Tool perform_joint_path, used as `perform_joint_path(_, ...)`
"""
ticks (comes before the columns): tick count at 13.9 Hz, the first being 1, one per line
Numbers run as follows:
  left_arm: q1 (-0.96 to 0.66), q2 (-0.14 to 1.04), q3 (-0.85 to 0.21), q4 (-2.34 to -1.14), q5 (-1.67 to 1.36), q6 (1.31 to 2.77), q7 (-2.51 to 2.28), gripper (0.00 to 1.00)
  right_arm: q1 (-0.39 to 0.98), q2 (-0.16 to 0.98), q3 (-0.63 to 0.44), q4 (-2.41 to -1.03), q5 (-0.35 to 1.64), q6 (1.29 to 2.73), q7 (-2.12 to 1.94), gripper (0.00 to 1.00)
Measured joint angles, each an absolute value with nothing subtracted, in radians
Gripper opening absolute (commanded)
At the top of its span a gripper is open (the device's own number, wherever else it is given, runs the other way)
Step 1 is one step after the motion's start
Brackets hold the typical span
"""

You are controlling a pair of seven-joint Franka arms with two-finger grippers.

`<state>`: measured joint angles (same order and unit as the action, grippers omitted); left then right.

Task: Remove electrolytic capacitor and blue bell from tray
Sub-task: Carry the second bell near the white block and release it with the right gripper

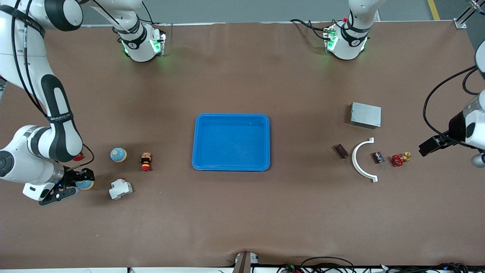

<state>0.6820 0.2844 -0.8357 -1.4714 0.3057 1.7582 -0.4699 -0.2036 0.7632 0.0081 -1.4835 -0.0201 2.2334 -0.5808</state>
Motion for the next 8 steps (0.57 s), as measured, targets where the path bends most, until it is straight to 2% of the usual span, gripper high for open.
perform_joint_path(5,0.703,0.18,-0.83,-1.444,0.195,1.683,-0.333,1.0,-0.24,0.836,0.008,-1.405,-0.02,2.233,-0.646,0.0)
perform_joint_path(7,0.658,0.124,-0.761,-1.444,0.135,1.661,-0.285,1.0,-0.251,0.851,0.008,-1.394,-0.02,2.232,-0.657,0.0)
perform_joint_path(8,0.59,0.098,-0.678,-1.444,0.103,1.657,-0.264,1.0,-0.257,0.861,0.008,-1.386,-0.02,2.232,-0.66,0.0)
